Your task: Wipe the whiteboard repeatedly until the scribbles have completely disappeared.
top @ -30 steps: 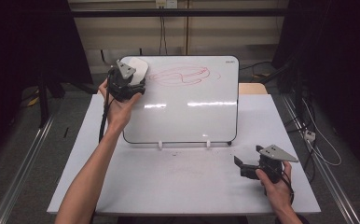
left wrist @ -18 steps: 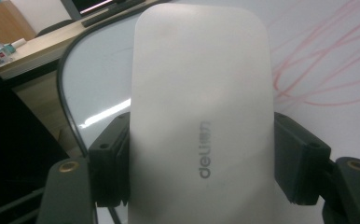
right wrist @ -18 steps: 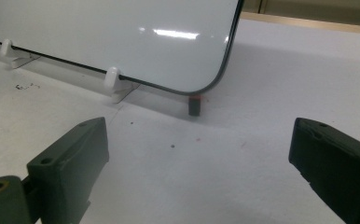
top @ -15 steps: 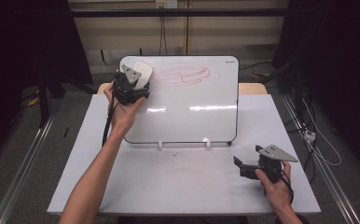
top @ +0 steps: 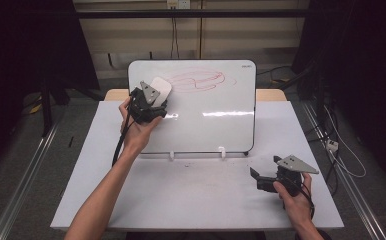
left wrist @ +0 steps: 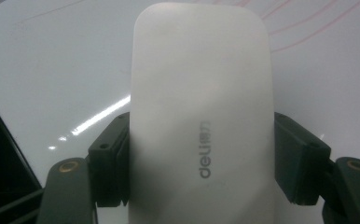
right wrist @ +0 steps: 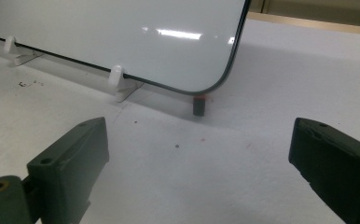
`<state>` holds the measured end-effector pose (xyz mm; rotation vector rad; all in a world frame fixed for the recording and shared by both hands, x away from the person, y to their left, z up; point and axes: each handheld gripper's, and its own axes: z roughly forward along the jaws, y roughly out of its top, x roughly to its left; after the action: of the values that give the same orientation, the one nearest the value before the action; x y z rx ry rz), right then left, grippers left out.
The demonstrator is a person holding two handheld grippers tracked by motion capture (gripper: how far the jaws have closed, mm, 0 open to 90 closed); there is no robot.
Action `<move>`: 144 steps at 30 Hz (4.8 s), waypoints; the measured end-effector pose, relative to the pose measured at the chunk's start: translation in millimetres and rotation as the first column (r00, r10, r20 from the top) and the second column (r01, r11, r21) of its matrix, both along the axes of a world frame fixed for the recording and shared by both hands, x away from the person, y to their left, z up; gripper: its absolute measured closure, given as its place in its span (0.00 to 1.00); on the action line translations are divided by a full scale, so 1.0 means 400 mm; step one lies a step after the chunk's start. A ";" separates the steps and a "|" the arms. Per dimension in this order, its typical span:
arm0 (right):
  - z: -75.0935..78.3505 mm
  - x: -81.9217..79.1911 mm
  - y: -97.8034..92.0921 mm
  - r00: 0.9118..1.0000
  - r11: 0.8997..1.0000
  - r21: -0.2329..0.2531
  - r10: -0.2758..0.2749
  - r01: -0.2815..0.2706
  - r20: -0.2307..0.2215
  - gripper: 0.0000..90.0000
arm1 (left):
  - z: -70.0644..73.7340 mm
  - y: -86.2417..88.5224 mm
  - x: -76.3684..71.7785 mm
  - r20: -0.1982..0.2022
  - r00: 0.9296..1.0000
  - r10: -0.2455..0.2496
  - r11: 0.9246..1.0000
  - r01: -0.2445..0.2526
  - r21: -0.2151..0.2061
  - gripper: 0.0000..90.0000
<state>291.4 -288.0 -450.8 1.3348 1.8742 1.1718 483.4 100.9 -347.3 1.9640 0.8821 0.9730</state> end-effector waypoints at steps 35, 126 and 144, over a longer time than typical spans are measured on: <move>-0.001 0.002 -0.001 1.000 1.000 0.001 0.000 0.000 -0.001 0.06 | 0.081 -0.016 0.072 0.013 0.999 0.040 0.999 -0.040 0.011 0.34; 0.000 -0.005 -0.008 1.000 1.000 0.008 -0.002 0.002 0.005 0.06 | -0.023 -0.205 -0.029 0.044 0.982 -0.184 0.973 0.175 0.153 0.35; -0.001 -0.006 -0.013 1.000 1.000 0.011 -0.005 0.005 0.004 0.06 | 0.054 -0.135 0.052 0.076 0.987 -0.138 0.989 0.134 0.059 0.34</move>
<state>289.0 -293.3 -451.0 1.3412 1.8627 1.1838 504.3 47.0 -325.8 1.9874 0.6743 0.9972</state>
